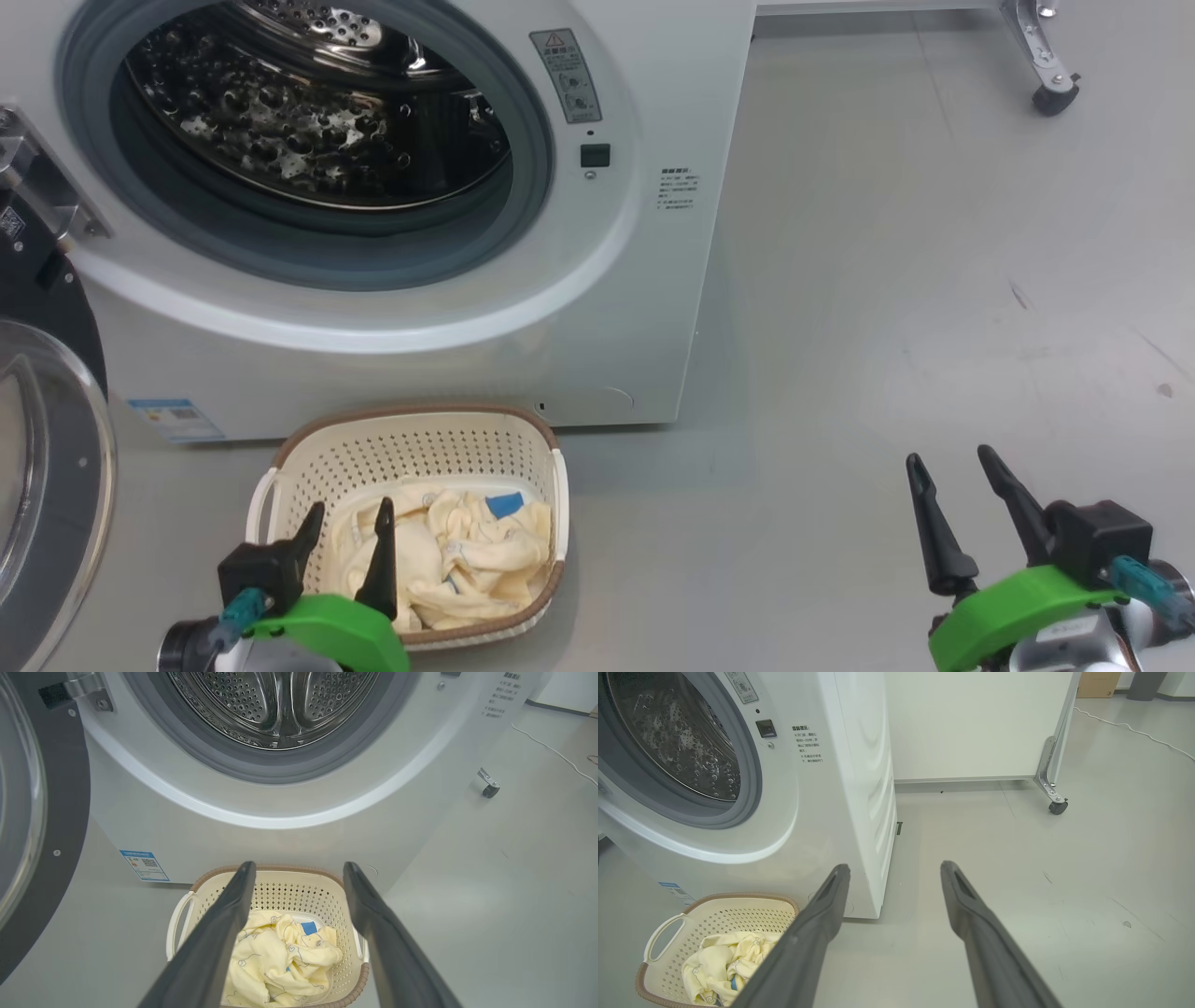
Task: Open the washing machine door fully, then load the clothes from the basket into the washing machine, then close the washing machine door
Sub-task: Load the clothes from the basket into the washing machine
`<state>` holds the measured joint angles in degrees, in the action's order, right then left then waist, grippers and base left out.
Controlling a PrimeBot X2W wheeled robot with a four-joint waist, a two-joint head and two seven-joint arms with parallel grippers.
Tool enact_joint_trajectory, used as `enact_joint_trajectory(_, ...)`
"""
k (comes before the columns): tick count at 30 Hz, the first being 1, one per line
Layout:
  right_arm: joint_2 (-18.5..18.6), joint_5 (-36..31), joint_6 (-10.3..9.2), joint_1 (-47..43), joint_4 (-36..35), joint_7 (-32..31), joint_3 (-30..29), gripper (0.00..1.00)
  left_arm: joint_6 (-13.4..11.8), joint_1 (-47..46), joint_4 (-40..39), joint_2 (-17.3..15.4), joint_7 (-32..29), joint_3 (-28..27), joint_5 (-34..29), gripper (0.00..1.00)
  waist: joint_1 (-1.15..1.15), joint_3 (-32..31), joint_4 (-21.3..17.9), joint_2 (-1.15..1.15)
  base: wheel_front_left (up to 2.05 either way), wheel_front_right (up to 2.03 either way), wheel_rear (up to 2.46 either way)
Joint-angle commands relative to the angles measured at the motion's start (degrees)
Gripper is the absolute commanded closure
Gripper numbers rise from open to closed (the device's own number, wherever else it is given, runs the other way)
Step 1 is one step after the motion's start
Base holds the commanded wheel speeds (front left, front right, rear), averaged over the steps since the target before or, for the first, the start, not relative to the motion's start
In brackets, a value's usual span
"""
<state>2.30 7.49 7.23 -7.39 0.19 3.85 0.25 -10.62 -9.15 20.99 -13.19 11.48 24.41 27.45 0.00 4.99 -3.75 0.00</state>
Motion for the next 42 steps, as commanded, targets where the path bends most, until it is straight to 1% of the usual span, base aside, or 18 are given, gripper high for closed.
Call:
enact_joint_trajectory(1, 0.57, -0.49, 0.25, 3.26, -2.28, 0.65, 1.25, 0.0, 0.49, -3.53, -0.33, -0.53, -0.23, -1.86, 0.42, 0.0, 0.0, 0.77, -0.27, 0.0, 0.0, 0.0, 0.0)
enact_joint_trajectory(3, 0.57, -0.66, 0.25, 3.68, -2.4, 0.74, 1.3, 0.0, 1.77, -5.39, 2.66, 0.19, -1.19, -1.34, 1.1, 0.0, 0.0, 1.75, -0.46, 0.0, 0.0, 0.0, 0.0)
enact_joint_trajectory(4, 0.57, -0.74, 0.25, 4.32, -2.54, 0.9, 1.49, 0.0, 3.13, -7.66, 6.06, 0.99, -1.99, -1.11, 1.95, 0.0, 0.0, 3.13, -0.78, 0.0, 0.0, 0.0, 0.0)
enact_joint_trajectory(5, 0.57, -0.75, 0.25, 4.77, -2.58, 1.04, 1.61, 0.0, 3.95, -8.9, 8.1, 1.29, -2.54, -0.86, 2.25, 0.0, 0.0, 3.83, -0.98, 0.0, 0.0, 0.0, 0.0)
enact_joint_trajectory(12, 0.57, -1.22, 0.25, 8.07, -2.87, 2.02, 2.53, 0.0, 9.03, -17.59, 23.5, 3.32, -4.66, 0.07, 3.96, 0.0, 0.0, 8.96, -2.99, 0.0, 0.0, 0.0, 0.0)
enact_joint_trajectory(19, 0.57, -0.99, 0.25, 11.56, -3.37, 3.46, 3.46, 0.0, 12.54, -24.43, 36.44, 4.67, -6.59, -0.55, 6.19, 0.0, 0.0, 15.03, -5.51, 0.0, 0.0, 0.0, 0.0)
enact_joint_trajectory(24, 0.57, -0.58, 0.25, 13.97, -3.85, 4.49, 4.33, 0.0, 13.72, -29.05, 42.97, 4.33, -8.25, -1.45, 7.57, 0.0, 0.0, 20.29, -7.33, 0.0, 0.0, 0.0, 0.0)
enact_joint_trajectory(25, 0.57, -0.58, 0.25, 13.97, -3.85, 4.49, 4.33, 0.0, 13.72, -29.05, 42.97, 4.33, -8.25, -1.45, 7.57, 0.0, 0.0, 20.29, -7.33, 0.0, 0.0, 0.0, 0.0)
enact_joint_trajectory(31, 0.57, 0.44, 0.25, 16.66, -4.07, 6.37, 5.54, 0.0, 14.36, -33.72, 48.01, 3.16, -10.37, -2.59, 9.09, 0.0, 0.0, 26.18, -9.29, 0.0, 0.0, 0.0, 0.0)
enact_joint_trajectory(36, 0.57, 1.78, 0.25, 18.78, -3.68, 7.92, 7.18, 0.0, 14.76, -36.18, 50.14, 2.08, -12.46, -3.21, 10.13, 0.0, 0.0, 30.12, -10.4, 0.0, 0.0, 0.0, 0.0)
enact_joint_trajectory(42, 0.57, 4.53, 0.25, 20.86, -3.3, 9.64, 9.04, 0.0, 14.69, -38.49, 51.12, 1.2, -12.69, -3.28, 10.45, 0.0, 0.0, 33.72, -10.47, 0.0, 0.0, 0.0, 0.0)
